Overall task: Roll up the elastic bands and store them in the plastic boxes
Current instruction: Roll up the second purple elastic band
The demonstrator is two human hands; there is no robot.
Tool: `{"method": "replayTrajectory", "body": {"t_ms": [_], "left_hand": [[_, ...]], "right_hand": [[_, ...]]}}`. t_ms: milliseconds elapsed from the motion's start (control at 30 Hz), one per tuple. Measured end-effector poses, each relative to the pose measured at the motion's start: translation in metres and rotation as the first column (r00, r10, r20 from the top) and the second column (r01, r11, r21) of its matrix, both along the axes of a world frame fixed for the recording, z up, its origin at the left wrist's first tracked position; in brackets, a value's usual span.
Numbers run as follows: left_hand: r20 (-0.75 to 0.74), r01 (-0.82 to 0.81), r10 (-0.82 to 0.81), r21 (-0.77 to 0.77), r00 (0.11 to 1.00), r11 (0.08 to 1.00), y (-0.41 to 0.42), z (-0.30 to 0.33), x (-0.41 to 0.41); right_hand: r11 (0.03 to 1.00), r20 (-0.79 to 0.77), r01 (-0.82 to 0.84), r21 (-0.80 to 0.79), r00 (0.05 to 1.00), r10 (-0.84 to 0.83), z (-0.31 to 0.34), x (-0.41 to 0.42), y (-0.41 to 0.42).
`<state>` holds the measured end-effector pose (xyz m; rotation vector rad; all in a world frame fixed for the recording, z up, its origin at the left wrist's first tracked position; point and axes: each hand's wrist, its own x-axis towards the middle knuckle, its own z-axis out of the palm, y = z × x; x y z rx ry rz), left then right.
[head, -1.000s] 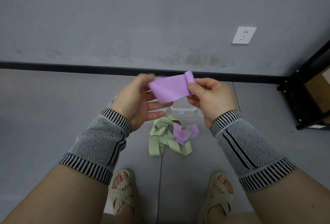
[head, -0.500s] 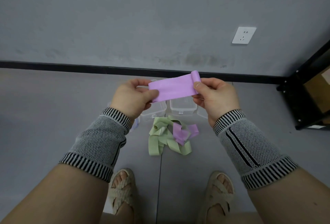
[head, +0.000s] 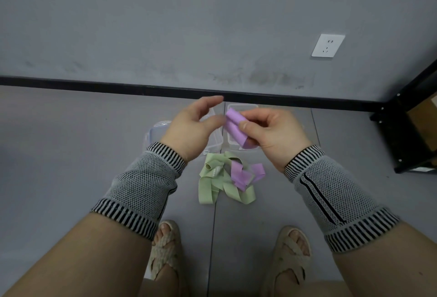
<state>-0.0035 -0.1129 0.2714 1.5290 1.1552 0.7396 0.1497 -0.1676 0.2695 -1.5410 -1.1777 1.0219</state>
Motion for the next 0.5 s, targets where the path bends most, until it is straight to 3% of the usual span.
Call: {"method": "replayTrajectory", "body": {"t_ms": [167,367,500], "left_hand": [[0.033,0.039,-0.04,0.023,0.999,0.999,-0.0049,0.0032,0.0022],[0.071,0.057,-0.055,-0.027,0.996,0.998,-0.0049,0.0058,0.0007],[0.168,0.047,-0.025,-0.128,0.985,0.991,-0.0066,0.0097,0.0023]], "right_hand": [[1.0,0.062,0.005,0.018,0.998,-0.006,-0.0011,-0.0003,0.001],[0.991,-0.117,0.136,0.0,0.984,-0.135,-0.0017,0.0023,0.0028],[0.988,-0.152,0.151,0.02,0.977,-0.147,0.0005,0.0031,0.0018]]}}
